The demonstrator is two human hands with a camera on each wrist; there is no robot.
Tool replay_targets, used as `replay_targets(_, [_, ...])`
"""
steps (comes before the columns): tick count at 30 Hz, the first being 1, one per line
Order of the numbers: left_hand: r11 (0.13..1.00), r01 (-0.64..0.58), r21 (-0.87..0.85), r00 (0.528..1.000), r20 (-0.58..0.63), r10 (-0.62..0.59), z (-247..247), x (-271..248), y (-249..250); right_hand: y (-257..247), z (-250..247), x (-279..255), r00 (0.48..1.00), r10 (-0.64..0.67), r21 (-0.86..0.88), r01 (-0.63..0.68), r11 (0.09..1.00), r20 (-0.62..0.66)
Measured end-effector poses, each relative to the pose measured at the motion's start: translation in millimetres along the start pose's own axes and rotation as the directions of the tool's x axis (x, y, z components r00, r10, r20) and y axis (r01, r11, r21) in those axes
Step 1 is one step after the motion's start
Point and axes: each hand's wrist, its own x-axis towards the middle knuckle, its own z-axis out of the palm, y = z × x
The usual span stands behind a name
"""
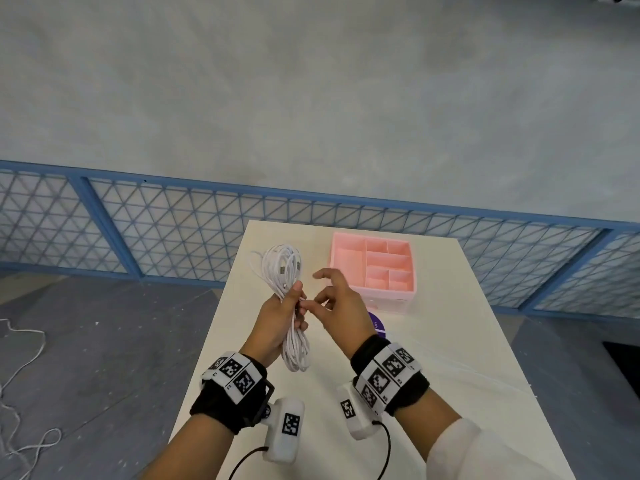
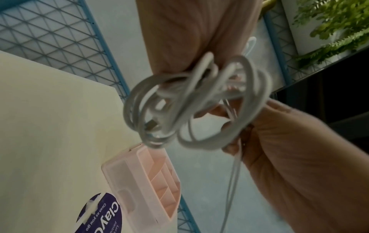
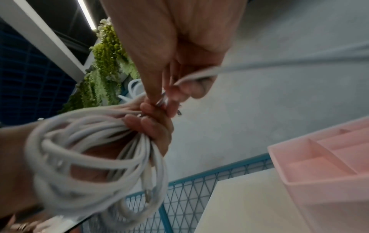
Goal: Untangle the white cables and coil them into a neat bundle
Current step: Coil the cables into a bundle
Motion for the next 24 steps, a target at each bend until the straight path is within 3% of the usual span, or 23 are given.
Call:
replay_targets(3, [0.999,-0.044,0.024,0.997,-0.059,0.045,-9,4,3,13,-9,-1,0.986,0.057,-0.091,-0.042,0.995,0.159])
replay_targets(6, [0.991,-0.114,-0.063,0.992,-0.051,0.111,-20,9,12,38,-20,-8,0.935,0.126,-0.177,-0.069,0.982,0.331])
replay_targets(10, [0.936,-0.197,-0.293,0.98,-0.086,0.179,-31,16,35,76,-33,-19,0.903,0.26,-0.082,-0.247,0.965,0.341])
replay_targets(13, [0.919,-0.276,-0.28,0.958,-0.163,0.238,-39,21,46,81,-39,-24,0.918,0.289,-0.031,-0.292,0.956,0.27])
replay_targets(16, [0.923,-0.351,-0.158,0.925,-0.215,0.315,-47,27,43,65,-39,-26,0.906,0.228,-0.291,-0.124,0.949,0.357])
replay_targets(18, [0.922,-0.382,-0.063,0.905,-0.227,0.359,-50,29,40,42,-37,-30,0.839,0.177,-0.516,0.138,0.845,0.515])
replay_targets(19, [0.925,-0.38,-0.018,0.902,-0.229,0.366,-50,29,38,29,-35,-32,0.806,0.149,-0.546,0.239,0.803,0.572])
replay_targets(22, [0.938,-0.342,0.052,0.915,-0.21,0.345,-42,24,32,-11,-30,-32,0.767,-0.017,-0.457,0.4,0.794,0.641])
replay_targets(24, [0.95,-0.308,0.049,0.936,-0.165,0.312,-32,17,26,-34,-27,-24,0.766,-0.183,-0.328,0.46,0.825,0.616])
